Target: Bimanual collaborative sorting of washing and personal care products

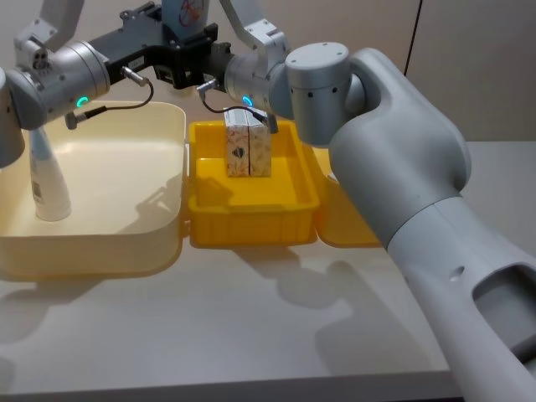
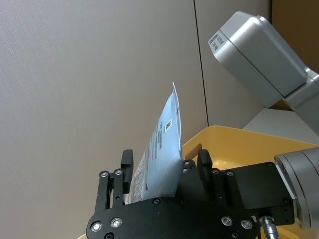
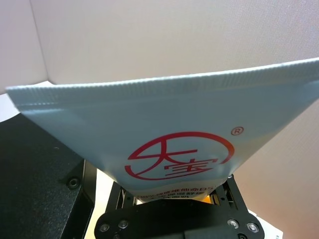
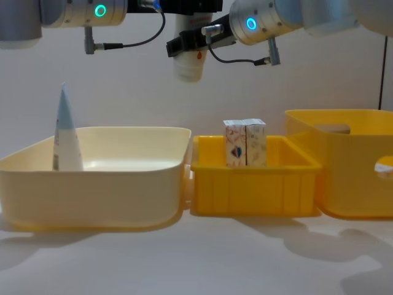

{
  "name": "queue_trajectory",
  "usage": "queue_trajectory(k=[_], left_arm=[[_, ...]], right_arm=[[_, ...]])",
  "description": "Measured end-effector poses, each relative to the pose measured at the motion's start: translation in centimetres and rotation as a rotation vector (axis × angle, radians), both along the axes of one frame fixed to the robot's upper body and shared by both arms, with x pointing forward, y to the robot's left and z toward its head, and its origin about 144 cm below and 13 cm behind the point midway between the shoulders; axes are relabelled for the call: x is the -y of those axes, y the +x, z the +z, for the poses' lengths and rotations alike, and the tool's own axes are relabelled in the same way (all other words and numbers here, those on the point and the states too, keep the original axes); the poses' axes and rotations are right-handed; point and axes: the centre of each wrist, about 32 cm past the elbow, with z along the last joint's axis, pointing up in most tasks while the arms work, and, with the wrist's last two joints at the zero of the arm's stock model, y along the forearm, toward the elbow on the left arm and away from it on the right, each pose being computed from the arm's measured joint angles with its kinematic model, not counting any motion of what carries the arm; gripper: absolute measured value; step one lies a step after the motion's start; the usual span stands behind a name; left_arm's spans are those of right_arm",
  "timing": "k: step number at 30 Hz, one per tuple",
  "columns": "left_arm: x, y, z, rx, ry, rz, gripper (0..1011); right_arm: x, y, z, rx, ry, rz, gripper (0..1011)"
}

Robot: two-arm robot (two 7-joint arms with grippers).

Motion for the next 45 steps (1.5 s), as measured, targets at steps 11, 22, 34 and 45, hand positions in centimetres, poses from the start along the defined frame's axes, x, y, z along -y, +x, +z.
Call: queue_trajectory(k=[11, 22, 34, 45], left_arm=[[-0.1, 0.0, 0.0, 0.0, -0.001, 0.002, 1000], [-0.1, 0.0, 0.0, 0.001, -0.001, 0.003, 1000], [-0.1, 0.0, 0.0, 0.001, -0.002, 0.003, 1000], [-0.1, 0.0, 0.0, 0.001, -0.002, 0.003, 1000]], right_arm=[[0.1, 0.0, 0.0, 0.001, -0.004, -0.002, 604], [1.9, 0.0, 0.1, 0.02, -0.063, -0.061, 604], [5.5, -0.1, 0.7, 0.046, -0.094, -0.216, 604], [8.1, 0.0, 1.9, 0.04, -0.093, -0.365, 604]])
